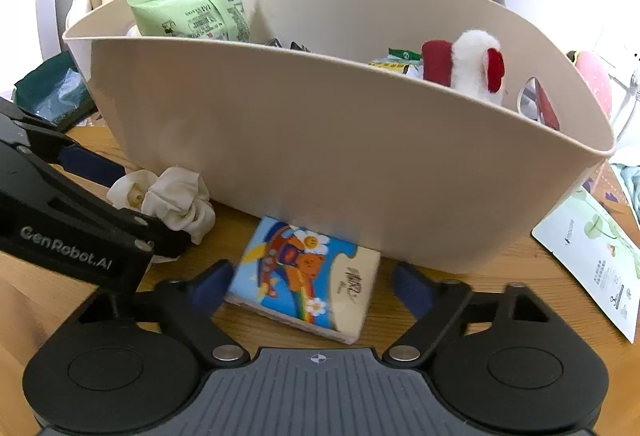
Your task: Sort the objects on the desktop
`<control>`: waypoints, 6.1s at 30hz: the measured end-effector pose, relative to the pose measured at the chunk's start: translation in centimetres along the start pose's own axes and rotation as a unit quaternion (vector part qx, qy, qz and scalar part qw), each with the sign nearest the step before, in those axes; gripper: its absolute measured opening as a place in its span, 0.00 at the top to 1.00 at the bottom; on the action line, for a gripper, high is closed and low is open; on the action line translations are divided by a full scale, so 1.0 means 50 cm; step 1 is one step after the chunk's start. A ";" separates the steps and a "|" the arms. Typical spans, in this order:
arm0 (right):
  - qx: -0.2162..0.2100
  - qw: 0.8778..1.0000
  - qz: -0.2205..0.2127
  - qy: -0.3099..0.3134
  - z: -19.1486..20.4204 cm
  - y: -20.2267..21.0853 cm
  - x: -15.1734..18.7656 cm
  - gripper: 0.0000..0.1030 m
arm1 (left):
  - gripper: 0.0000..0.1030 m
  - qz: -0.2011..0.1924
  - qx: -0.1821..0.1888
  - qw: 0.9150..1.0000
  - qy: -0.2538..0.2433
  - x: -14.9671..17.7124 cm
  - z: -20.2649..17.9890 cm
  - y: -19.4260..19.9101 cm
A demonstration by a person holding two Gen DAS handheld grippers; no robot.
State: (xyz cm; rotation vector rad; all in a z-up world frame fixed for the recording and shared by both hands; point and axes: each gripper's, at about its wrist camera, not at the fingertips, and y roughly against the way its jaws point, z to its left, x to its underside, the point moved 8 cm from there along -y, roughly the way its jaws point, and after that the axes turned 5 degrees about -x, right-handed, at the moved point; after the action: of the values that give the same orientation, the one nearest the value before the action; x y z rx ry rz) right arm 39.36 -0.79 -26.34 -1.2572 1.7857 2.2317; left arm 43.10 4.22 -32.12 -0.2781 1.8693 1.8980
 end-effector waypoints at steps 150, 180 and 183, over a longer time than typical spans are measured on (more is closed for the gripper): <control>-0.035 0.989 -0.136 0.038 -0.127 0.347 -0.234 0.00 | 0.23 -0.167 -0.115 0.978 0.056 -0.156 -0.096 0.475; -0.022 0.988 -0.155 0.009 -0.018 0.697 -0.035 0.00 | 0.23 -0.201 -0.142 0.968 0.053 0.138 -0.176 0.821; -0.017 0.988 -0.156 0.009 -0.008 0.726 -0.013 0.00 | 0.23 -0.194 -0.140 0.969 0.056 0.162 -0.181 0.845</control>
State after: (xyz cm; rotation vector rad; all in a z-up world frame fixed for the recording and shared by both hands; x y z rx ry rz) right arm 22.83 -13.38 3.42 -1.4496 1.4417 2.0889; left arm 15.28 -2.06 1.36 -0.7971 1.4705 1.8895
